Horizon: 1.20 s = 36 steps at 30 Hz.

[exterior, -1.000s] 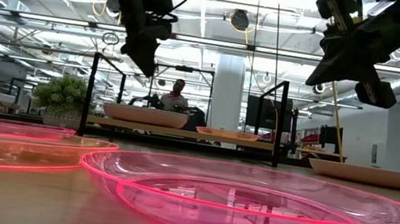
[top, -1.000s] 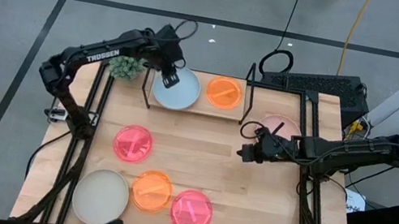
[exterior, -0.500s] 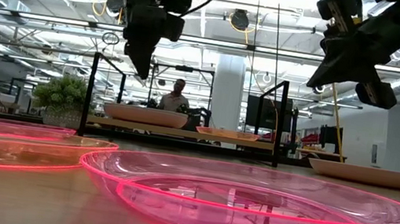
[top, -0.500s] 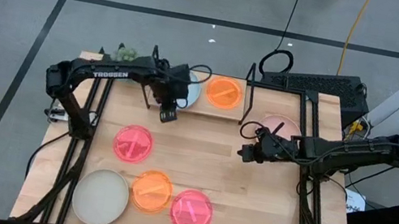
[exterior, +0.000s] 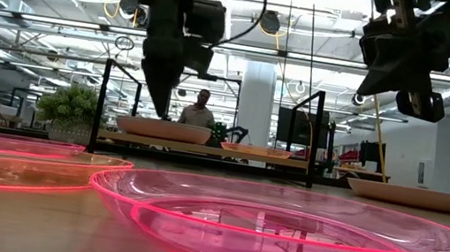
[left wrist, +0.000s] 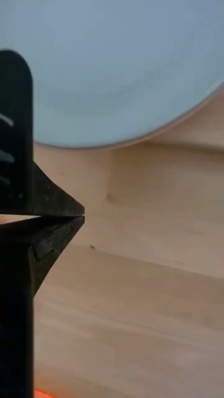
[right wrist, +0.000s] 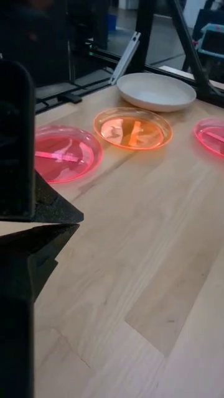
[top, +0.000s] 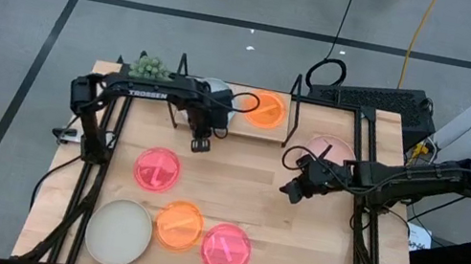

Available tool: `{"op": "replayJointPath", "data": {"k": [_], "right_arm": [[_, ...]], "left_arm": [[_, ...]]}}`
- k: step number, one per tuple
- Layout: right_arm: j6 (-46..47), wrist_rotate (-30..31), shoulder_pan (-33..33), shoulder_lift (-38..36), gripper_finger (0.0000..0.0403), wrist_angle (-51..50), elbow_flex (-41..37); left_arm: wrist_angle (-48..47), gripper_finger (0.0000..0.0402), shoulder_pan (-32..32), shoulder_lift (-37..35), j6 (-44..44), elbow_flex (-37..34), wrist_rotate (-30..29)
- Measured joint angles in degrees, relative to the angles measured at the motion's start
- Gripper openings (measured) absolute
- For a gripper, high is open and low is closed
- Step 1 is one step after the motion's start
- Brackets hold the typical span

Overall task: Place and stack plates onto a shelf
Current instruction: Stack the light blue plate on the pink plate on the shelf

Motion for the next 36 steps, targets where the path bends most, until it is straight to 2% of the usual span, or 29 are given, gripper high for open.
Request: {"op": "replayJointPath", "data": {"k": [8,23,36], "right_arm": [[-3.3,-0.1,0.0,0.0,0.0,0.0,0.0],[-7.2,-3.1,0.0,0.0,0.0,-0.5,0.0],[-7.3,-9.5,0.1,0.0,0.0,-0.6,0.0]], "left_arm": [[1.4,0.0004,0.3,0.9,2.0,0.0,-4.6],[2.7,0.0004,1.2,0.9,0.8,0.1,-6.7],[3.3,0.0003,0.2,0.3,-6.2,0.1,-8.0]]}}
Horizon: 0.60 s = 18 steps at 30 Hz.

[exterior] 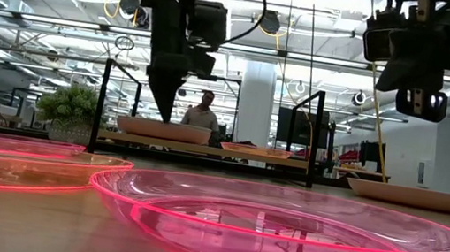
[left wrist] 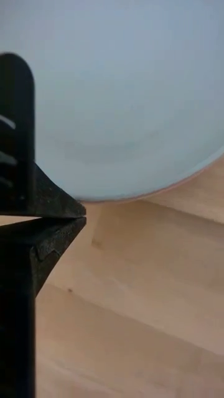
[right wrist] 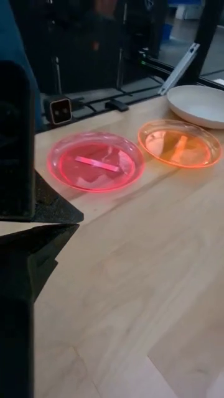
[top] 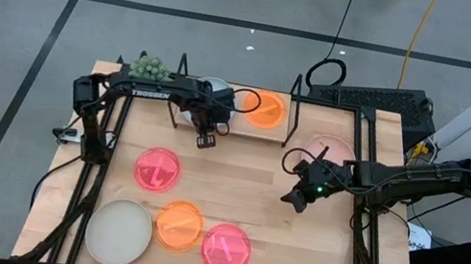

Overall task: Place and stack plates onto a shelf
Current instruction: Stack the light blue plate on the pink plate on the shelf, then stack the bottom pink transparent plate on the orange plate on the shelf

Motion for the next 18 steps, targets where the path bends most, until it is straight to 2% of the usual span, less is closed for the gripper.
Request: {"op": "replayJointPath", "data": {"k": [5,12,15,18], "right_arm": [[-0.4,-2.4,0.0,0.0,0.0,-0.3,0.0],[-0.8,-2.5,0.0,0.0,0.0,-0.5,0.0],[0.9,-2.9,0.0,0.0,0.0,-1.4,0.0],[5.1,-4.0,0.0,0.0,0.0,-2.2,0.0]], "left_arm": [[-0.1,0.0003,-3.3,-3.2,-6.3,0.1,0.4],[0.0,0.0003,-11.3,-8.8,-18.1,0.1,1.0],[1.3,0.0003,-15.2,-10.2,-21.3,0.1,4.9],[6.1,0.0003,-18.6,-10.7,-22.9,0.1,13.2]]}}
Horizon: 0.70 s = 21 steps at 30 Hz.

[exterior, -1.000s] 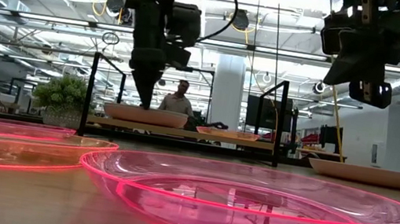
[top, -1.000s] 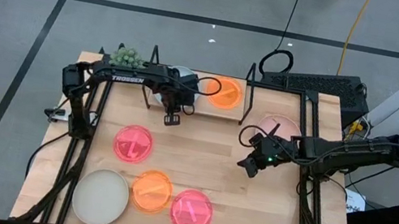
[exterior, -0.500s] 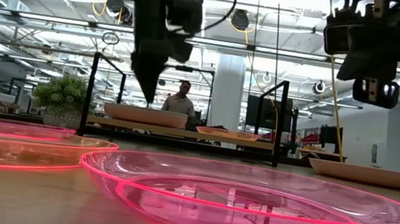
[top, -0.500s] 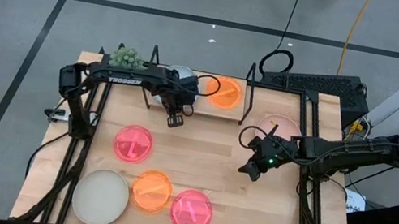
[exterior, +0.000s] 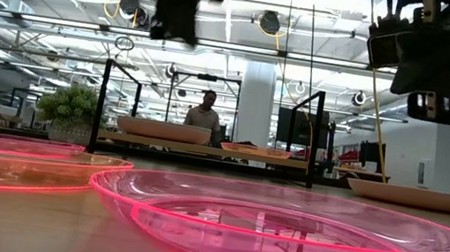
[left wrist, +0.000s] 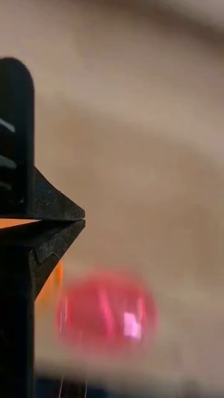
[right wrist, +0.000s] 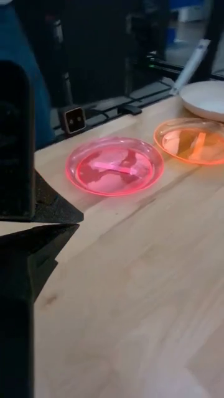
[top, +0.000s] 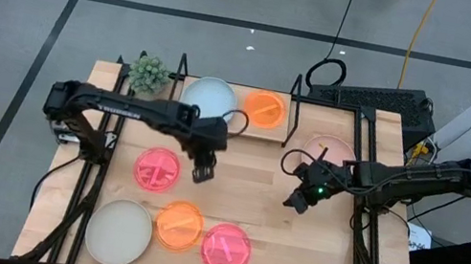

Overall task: Place and stack plates onto a shelf
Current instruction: Stack the bottom pink transparent plate on the orange plate on the shelf

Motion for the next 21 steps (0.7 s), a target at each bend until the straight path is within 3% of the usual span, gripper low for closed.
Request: {"op": "replayJointPath", "data": {"k": [4,8,13,16,21], "right_arm": [[6.1,1.2,0.0,0.0,0.0,-0.9,0.0],[13.0,3.0,0.8,0.0,0.0,-1.0,0.0],[19.1,3.1,3.7,0.0,0.0,0.4,0.0],[22.8,3.4,6.0,0.0,0.0,0.8,0.0],[29.8,9.5,12.0,0.0,0.0,2.6,0.0]], "left_arm": [[9.0,0.0003,-3.4,0.2,-1.7,0.0,4.8],[11.6,0.0003,-5.7,1.3,-6.4,0.0,4.8],[11.3,0.0003,-10.3,1.2,-10.3,-0.1,-2.6],[11.5,0.0003,-13.3,1.2,-9.8,-0.1,-3.8],[24.0,0.0003,-17.7,-0.5,-15.1,-10.3,-4.1]]}}
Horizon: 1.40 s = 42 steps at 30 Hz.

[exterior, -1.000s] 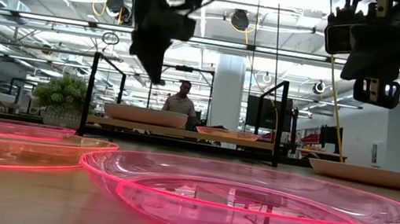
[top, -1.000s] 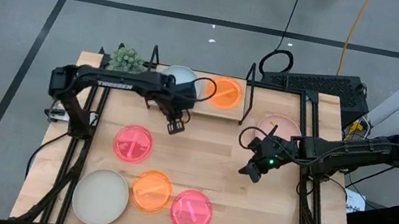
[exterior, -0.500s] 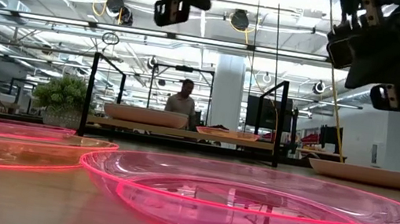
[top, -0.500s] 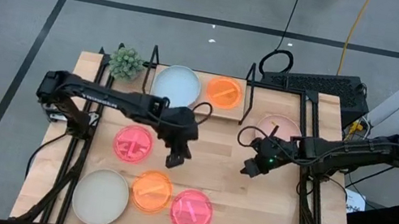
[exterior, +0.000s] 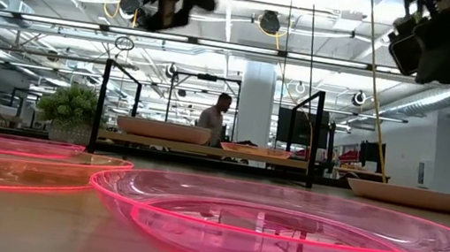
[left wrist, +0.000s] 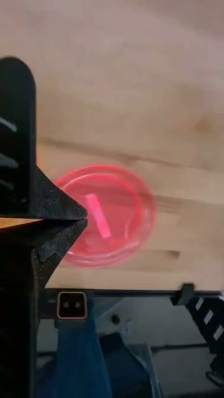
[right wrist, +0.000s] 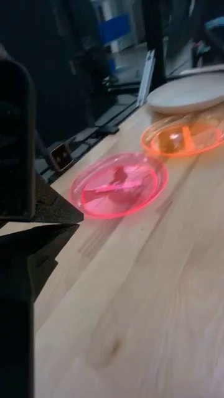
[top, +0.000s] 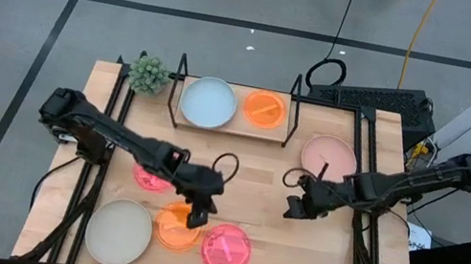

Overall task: Place and stack plates onto a shelf
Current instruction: Stack the bottom pink transparent plate on the orange plate on the shelf

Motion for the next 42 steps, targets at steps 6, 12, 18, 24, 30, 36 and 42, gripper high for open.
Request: {"op": "replayJointPath", "data": {"k": [6,12,18,24,30,36,42], "right_arm": [[7.7,14.0,7.8,0.0,0.0,4.0,0.0],[12.5,21.3,10.9,1.2,0.0,4.5,0.0],[15.1,17.6,11.2,6.6,0.0,7.7,0.0],[16.2,17.6,11.8,12.2,0.0012,14.4,0.0],[20.1,17.6,12.0,17.9,0.0047,22.6,0.0],[22.2,17.5,12.0,23.2,0.0084,34.4,0.1],[23.9,14.6,12.4,28.0,0.0089,35.2,0.8]], "left_arm": [[9.3,0.0003,-3.1,-7.3,-15.2,-13.2,-0.2],[8.6,0.0003,-5.0,-15.0,-19.4,-19.7,-2.5],[6.1,0.001,-4.8,-19.4,-26.1,-25.4,-4.0],[7.2,0.0051,-5.3,-19.7,-28.1,-27.0,-3.5],[5.0,0.0086,-5.2,-19.6,-28.6,-27.5,-3.3],[0.8,0.0135,-5.2,-19.6,-27.8,-27.6,-3.3],[-1.6,0.0196,-5.2,-19.6,-25.7,-27.6,-3.3]]}}
